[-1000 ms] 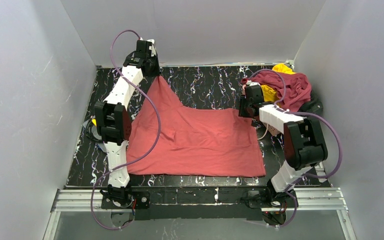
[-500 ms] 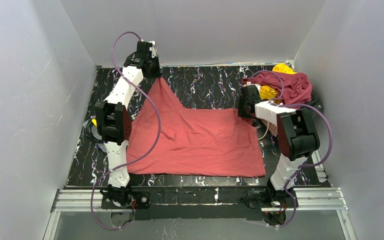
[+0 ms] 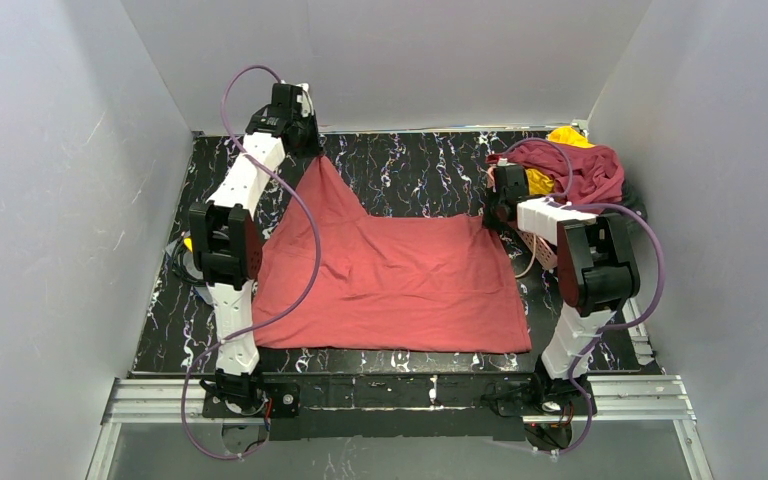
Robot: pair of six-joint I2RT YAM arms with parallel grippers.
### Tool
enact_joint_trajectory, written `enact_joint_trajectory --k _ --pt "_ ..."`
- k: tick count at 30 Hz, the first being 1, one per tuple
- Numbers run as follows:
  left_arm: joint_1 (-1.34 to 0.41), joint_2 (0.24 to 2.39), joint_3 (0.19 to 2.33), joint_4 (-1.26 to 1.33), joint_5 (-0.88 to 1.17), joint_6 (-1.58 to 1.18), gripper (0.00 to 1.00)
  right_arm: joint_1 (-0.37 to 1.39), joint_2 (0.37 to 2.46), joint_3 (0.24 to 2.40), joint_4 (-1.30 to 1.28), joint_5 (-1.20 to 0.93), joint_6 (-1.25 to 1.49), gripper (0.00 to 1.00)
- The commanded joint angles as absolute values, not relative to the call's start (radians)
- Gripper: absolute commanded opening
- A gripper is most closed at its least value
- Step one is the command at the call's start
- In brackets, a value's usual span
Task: Fold and stack the mixed laundry pile
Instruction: Fold the T-shirt at the center of the board.
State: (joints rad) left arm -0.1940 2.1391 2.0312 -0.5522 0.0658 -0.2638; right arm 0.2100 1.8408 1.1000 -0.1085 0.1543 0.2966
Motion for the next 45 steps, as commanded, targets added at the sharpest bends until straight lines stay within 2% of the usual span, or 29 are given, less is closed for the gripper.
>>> enact_joint_trajectory --k 1,3,6,9,19,29,37,44,45 --pt "-0.148 2.08 2.061 -0.546 0.133 -0.282 0.0 0.213 1.784 1.129 -0.107 0.092 0.284 0.07" --pt "-0.126 2.08 2.093 -0.541 0.183 -0.285 0.0 0.213 1.77 1.153 -0.107 0.091 0.264 0.03" --pt "-0.112 2.061 2.113 -0.541 0.251 -0.281 0.0 0.212 1.729 1.164 -0.104 0.088 0.249 0.01" --pt "-0.112 1.988 2.02 -0.515 0.278 -0.281 0.0 0.212 1.663 1.121 -0.096 0.094 0.249 0.01" --pt "-0.112 1.529 1.357 -0.328 0.239 -0.394 0.0 0.22 1.483 0.91 -0.132 0.095 0.305 0.01" --pt "-0.118 1.102 0.857 -0.308 0.192 -0.564 0.0 0.233 1.264 0.764 -0.227 0.149 0.338 0.01" --pt "-0.12 0.893 0.644 -0.422 0.159 -0.596 0.0 0.233 1.188 0.718 -0.316 0.166 0.357 0.01" --pt "-0.12 0.853 0.602 -0.51 0.102 -0.642 0.0 0.232 1.164 0.67 -0.361 0.171 0.383 0.02" --pt "-0.12 0.85 0.608 -0.526 0.094 -0.649 0.06 0.232 1.157 0.667 -0.374 0.169 0.388 0.07"
